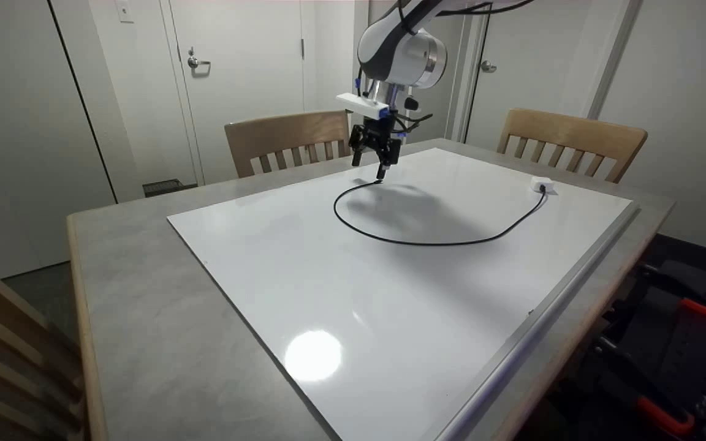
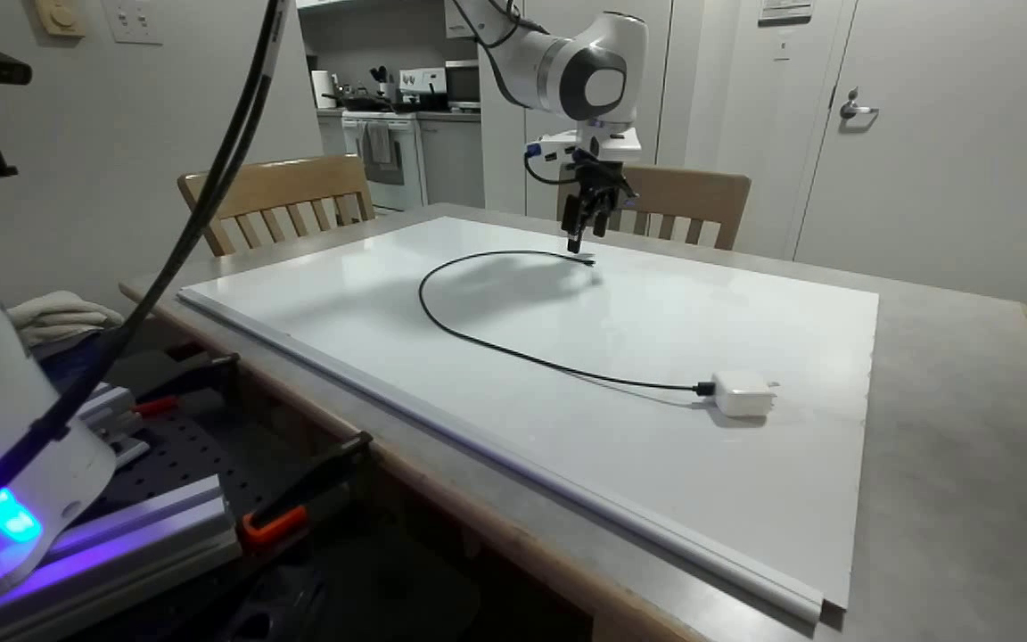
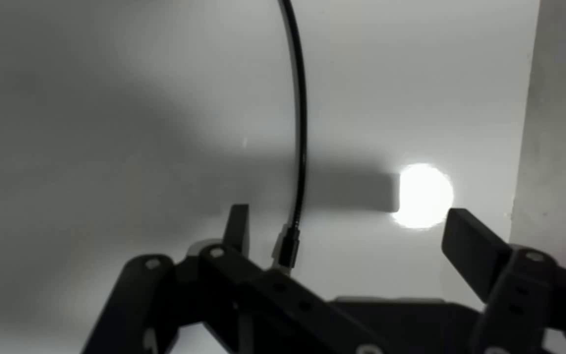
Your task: Straighten the charger
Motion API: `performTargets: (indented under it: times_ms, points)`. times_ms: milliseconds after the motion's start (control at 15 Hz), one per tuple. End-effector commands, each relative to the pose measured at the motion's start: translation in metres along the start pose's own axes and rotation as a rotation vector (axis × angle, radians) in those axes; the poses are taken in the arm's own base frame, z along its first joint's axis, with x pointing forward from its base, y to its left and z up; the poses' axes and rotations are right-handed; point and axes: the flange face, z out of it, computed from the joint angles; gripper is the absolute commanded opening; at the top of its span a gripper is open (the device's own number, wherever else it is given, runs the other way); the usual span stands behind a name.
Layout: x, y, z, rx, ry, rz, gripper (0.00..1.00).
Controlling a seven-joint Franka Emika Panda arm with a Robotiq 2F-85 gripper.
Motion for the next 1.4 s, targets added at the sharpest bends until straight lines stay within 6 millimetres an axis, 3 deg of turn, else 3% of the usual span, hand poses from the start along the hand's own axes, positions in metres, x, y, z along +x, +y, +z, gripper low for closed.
performTargets:
  times_ms: [0,667,733,800,933,1333]
  points:
    - [0.005,0.014,-0.003,-0.015,-0.034,-0.038,1.00]
    - [0.020,0.028,0.008,-0.097,0.035,0.005,1.00]
    - [0.021,0.028,0.009,-0.097,0.035,0.009,0.88]
    - [0.020,0.028,0.010,-0.097,0.034,0.011,0.84]
    - [0.020,0.029,0.010,-0.100,0.035,0.014,0.59]
    - [0.017,0.028,0.004,-0.091,0.037,0.022,0.16]
